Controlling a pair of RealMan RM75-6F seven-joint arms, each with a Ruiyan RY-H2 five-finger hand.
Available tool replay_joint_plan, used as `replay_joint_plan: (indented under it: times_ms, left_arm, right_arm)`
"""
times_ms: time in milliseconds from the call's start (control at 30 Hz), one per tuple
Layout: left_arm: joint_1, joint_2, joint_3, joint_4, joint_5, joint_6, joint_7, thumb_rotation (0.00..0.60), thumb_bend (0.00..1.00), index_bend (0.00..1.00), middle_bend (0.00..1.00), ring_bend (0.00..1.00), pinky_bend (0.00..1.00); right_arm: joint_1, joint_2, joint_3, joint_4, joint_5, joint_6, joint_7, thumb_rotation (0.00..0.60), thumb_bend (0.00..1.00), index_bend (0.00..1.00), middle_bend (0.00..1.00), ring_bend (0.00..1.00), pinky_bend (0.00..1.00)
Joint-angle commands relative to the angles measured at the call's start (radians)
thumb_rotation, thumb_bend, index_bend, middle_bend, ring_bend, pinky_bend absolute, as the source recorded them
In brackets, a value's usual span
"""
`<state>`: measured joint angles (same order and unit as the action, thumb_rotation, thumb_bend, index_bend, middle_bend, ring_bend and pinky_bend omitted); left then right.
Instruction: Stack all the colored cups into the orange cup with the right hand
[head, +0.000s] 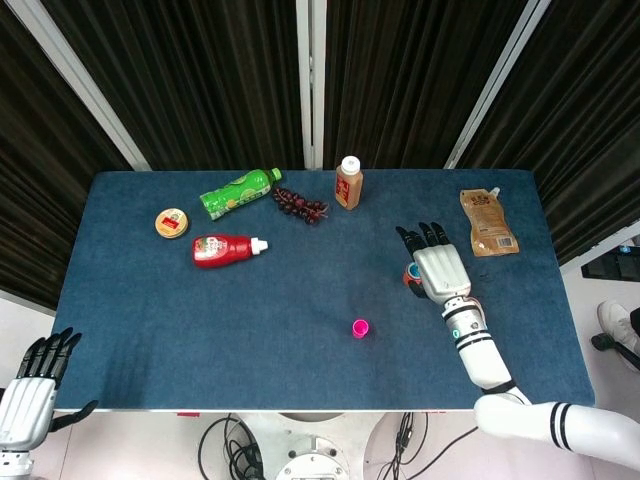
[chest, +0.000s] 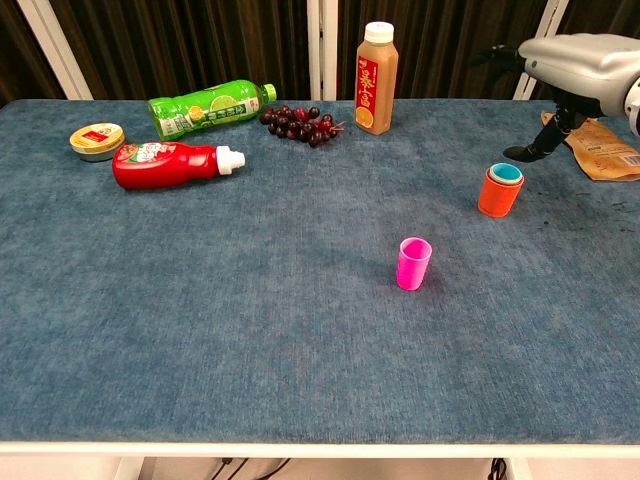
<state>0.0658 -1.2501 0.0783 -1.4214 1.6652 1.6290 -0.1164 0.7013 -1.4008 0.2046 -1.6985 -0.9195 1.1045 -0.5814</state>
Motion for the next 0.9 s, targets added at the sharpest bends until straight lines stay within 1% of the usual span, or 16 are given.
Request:
replay_joint_plan:
  times_ms: [33,133,267,333,500,667,900]
  left_arm:
    - [0.0,0.0,0.001,-0.003,0.001,0.0,0.006,0.6,0.06,0.01,0.0,0.0,0.0]
    - [0.002,-0.001,0.001,-0.007,-0.001,0.0,0.01,0.6,0.06,0.01,0.0,0.0,0.0]
    - [0.005,-0.004,0.002,-0.004,-0.008,-0.003,0.01,0.6,0.06,0.01,0.0,0.0,0.0]
    - [0.007,-0.008,0.003,-0.001,-0.008,-0.001,0.01,0.6,0.06,0.01,0.0,0.0,0.0]
    - [0.012,-0.011,0.006,0.004,-0.006,0.006,0.007,0.6,0.06,0.01,0.0,0.0,0.0]
    - [0.012,-0.008,0.01,0.008,0.001,0.007,-0.007,0.6,0.06,0.01,0.0,0.0,0.0]
    - [0.014,-0.008,0.01,0.012,0.006,0.014,-0.008,0.6,0.06,0.01,0.0,0.0,0.0]
  right_arm:
    - [-0.02,0.083,-0.038,-0.161,-0.109,-0.003,0.027,0.6,0.18,0.05,0.19,0.0,0.0]
    - [-0.022,0.118,-0.079,-0.247,-0.169,-0.024,0.014,0.6,0.16,0.07,0.21,0.0,0.0]
    - [-0.015,0.131,-0.125,-0.293,-0.197,-0.048,-0.036,0.6,0.16,0.09,0.21,0.0,0.0]
    - [-0.014,0.106,-0.138,-0.281,-0.189,-0.044,-0.064,0.6,0.16,0.1,0.21,0.0,0.0]
    - [0.003,0.036,-0.154,-0.228,-0.131,-0.052,-0.125,0.6,0.16,0.13,0.24,0.0,0.0]
    - [0.008,-0.049,-0.166,-0.177,-0.109,-0.021,-0.184,0.6,0.2,0.17,0.26,0.0,0.0]
    - [0.017,-0.157,-0.161,-0.099,-0.08,0.01,-0.24,0.6,0.22,0.24,0.3,0.02,0.0]
